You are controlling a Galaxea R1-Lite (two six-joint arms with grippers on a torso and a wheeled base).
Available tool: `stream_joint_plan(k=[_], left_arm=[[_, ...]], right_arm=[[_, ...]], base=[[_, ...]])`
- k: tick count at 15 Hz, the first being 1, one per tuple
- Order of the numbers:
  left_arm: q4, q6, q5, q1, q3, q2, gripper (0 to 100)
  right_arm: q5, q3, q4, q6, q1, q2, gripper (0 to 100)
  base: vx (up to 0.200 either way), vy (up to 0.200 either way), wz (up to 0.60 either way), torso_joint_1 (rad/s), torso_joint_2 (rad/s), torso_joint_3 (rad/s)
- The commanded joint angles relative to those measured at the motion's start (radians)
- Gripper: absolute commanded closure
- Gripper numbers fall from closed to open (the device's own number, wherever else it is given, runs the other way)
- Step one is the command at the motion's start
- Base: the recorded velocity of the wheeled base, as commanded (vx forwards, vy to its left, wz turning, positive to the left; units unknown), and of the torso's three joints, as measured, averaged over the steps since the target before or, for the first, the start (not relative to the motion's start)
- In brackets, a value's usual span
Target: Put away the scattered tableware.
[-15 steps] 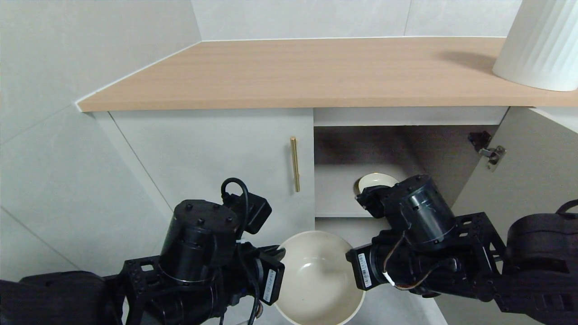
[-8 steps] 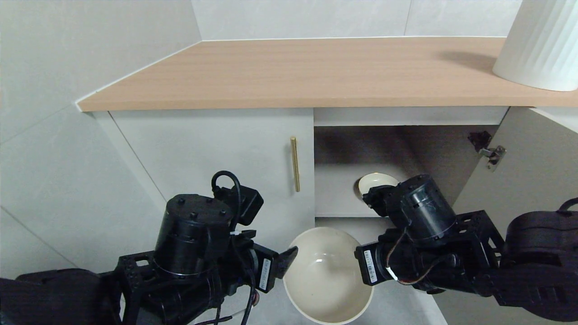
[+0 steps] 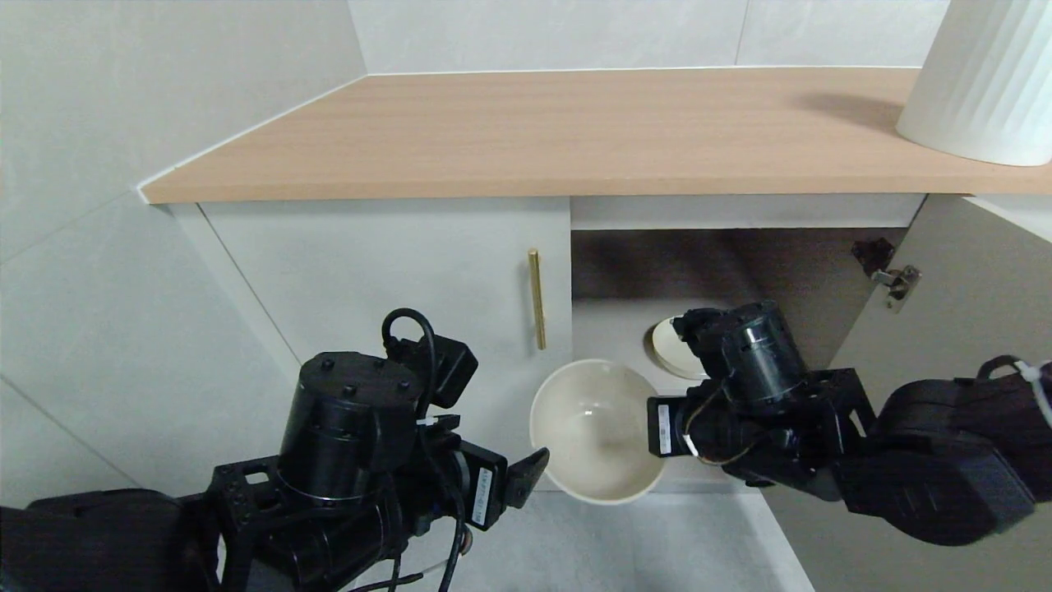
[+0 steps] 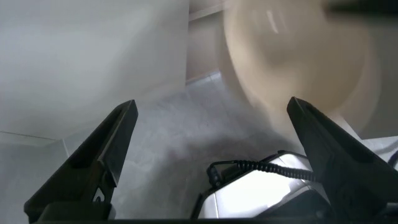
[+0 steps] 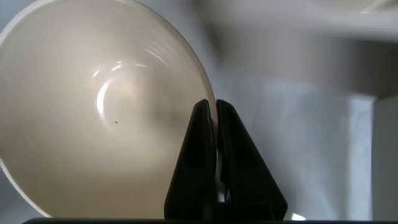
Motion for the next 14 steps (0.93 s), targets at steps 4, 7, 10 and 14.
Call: stream_joint_plan(k=[4, 7, 10, 14], left_arm=[[0.001, 0.001, 0.012, 0.0, -0.003, 0.004, 0], [0.001, 0.001, 0.012, 0.0, -0.003, 0.004, 0], [0.001, 0.001, 0.013, 0.0, -0.005, 0.006, 0], [0.001, 0.001, 0.012, 0.0, -0.005, 0.006, 0]], right_arm=[[-0.091, -0.084, -0.107, 0.126, -0.182, 0.148, 100], [-0.091, -0.133, -0.112, 0.164, -0.259, 0.18, 100], [-0.093, -0.183, -0.112, 0.191, -0.311, 0.22, 100], [-0.102, -0.254, -0.112, 0.219, -0.377, 0.277, 100]], base=[[0.0, 0.0, 0.0, 0.0, 0.0, 0.0], [0.0, 0.0, 0.0, 0.0, 0.0, 0.0], [0.0, 0.0, 0.0, 0.0, 0.0, 0.0], [0.0, 0.0, 0.0, 0.0, 0.0, 0.0]])
